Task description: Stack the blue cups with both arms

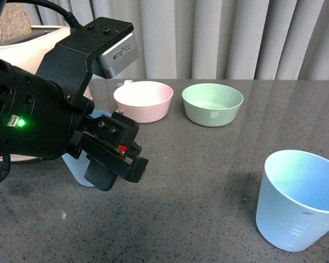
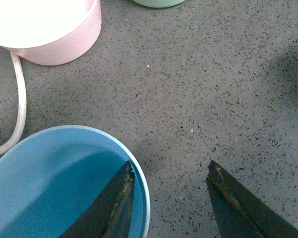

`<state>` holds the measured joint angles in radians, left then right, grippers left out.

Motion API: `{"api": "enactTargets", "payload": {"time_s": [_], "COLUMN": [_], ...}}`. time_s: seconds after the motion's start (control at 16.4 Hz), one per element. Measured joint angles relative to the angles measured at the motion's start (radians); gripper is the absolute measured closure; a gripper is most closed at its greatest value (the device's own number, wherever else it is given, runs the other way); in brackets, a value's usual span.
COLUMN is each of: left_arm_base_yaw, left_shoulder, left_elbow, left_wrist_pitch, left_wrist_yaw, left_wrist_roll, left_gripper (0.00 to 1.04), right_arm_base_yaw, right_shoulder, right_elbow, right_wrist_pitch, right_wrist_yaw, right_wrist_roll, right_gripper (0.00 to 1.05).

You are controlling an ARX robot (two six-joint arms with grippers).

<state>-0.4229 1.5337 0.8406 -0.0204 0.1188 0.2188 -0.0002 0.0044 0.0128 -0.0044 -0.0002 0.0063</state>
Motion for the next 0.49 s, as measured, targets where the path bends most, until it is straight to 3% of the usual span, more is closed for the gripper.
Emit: {"api": "enactTargets", "payload": {"time_s": [0.24,0.49], "left_arm_base_yaw": [-0.003,-0.008], "left_shoulder": [-0.006,-0.064], "left_elbow": [0.015,0.030], "left_wrist_pitch": [-0.017,-0.070], "left_wrist_yaw": [0.005,0.047], "left_wrist_roll": [0.002,0.011], "left_gripper": [1.02,1.03], "right_arm_base_yaw": [0.000,0.000], "right_shoulder": [0.000,0.000], "right_elbow": [0.000,0.000], "right_wrist_pitch": [0.000,0.000], "right_wrist_yaw": [0.000,0.000], "right_wrist_roll": [0.000,0.000], "right_gripper": [0.07,0.07]}}
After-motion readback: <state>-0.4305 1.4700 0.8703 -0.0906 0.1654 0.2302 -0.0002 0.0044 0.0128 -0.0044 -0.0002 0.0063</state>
